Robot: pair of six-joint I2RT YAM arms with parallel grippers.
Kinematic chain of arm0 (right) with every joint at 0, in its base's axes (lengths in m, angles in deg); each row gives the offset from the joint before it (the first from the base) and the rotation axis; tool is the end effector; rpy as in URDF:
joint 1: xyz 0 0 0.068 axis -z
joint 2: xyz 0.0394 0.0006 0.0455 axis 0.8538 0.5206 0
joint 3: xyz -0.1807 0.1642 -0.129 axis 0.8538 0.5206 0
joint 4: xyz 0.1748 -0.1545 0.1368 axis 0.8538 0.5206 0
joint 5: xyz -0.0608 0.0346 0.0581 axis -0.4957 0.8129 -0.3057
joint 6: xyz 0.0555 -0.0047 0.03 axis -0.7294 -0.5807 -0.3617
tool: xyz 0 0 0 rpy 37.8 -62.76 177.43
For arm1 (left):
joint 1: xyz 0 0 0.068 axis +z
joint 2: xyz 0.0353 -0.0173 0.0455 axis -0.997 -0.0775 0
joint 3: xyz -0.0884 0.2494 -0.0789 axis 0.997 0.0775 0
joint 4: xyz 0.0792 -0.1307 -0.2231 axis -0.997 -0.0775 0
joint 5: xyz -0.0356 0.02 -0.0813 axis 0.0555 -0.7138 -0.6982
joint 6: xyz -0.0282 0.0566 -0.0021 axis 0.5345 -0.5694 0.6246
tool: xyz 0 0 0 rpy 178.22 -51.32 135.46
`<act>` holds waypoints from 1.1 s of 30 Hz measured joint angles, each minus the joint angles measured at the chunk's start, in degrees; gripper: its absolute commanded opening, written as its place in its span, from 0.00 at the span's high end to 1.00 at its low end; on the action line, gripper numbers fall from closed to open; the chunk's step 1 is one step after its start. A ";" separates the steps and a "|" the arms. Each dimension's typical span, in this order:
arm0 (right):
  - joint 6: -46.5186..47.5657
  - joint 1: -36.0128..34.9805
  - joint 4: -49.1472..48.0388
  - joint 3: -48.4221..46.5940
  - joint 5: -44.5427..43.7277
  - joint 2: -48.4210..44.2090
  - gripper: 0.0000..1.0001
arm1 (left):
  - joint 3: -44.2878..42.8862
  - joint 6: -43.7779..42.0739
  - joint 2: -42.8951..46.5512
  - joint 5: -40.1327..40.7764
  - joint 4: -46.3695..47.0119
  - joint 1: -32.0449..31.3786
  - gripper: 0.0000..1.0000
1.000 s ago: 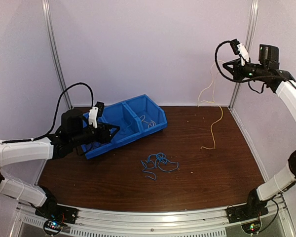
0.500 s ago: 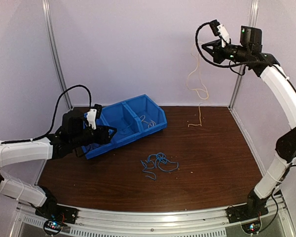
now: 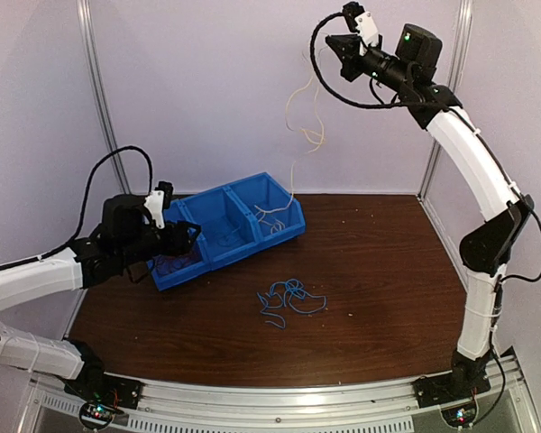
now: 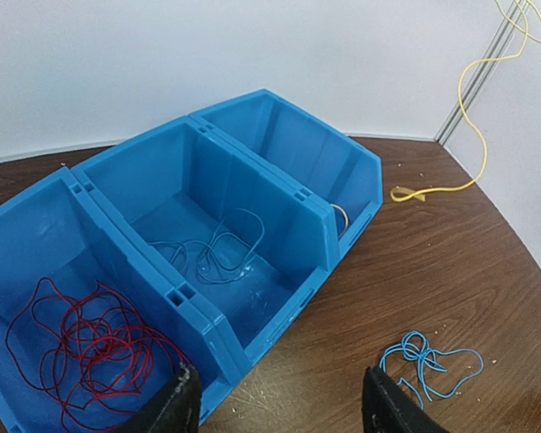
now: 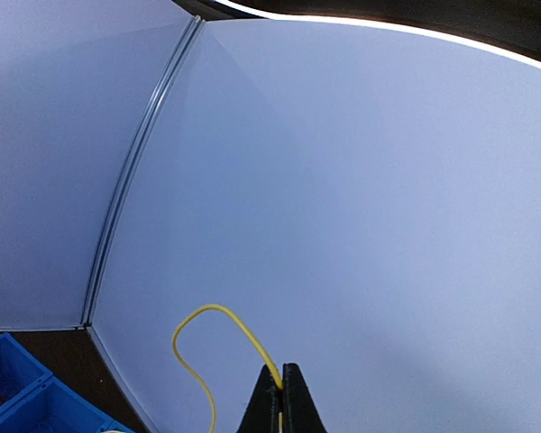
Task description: Untangle the cables
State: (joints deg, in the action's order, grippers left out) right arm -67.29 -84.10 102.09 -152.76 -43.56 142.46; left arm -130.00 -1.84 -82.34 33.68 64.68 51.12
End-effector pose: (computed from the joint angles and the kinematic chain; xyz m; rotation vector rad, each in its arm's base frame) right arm 0.3849 0.2054 0.5656 -0.8349 1.0274 0.3366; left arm 0.2315 -0.1542 0.2610 0.0917 2.0023 -0.6161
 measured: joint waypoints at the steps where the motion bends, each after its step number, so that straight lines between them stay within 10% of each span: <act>1: 0.22 -0.66 -1.55 -0.46 -0.48 0.70 1.00 | 0.04 0.11 0.50 0.20 -0.26 0.00 0.37; 33: 6.03 -8.79 -15.23 7.69 -8.02 17.97 1.00 | 10.19 5.03 9.49 -0.17 -0.24 0.00 0.37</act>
State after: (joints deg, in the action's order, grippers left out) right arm -61.26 -92.89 86.86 -145.07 -51.58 160.42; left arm -119.82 3.18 -72.85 33.51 64.44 51.12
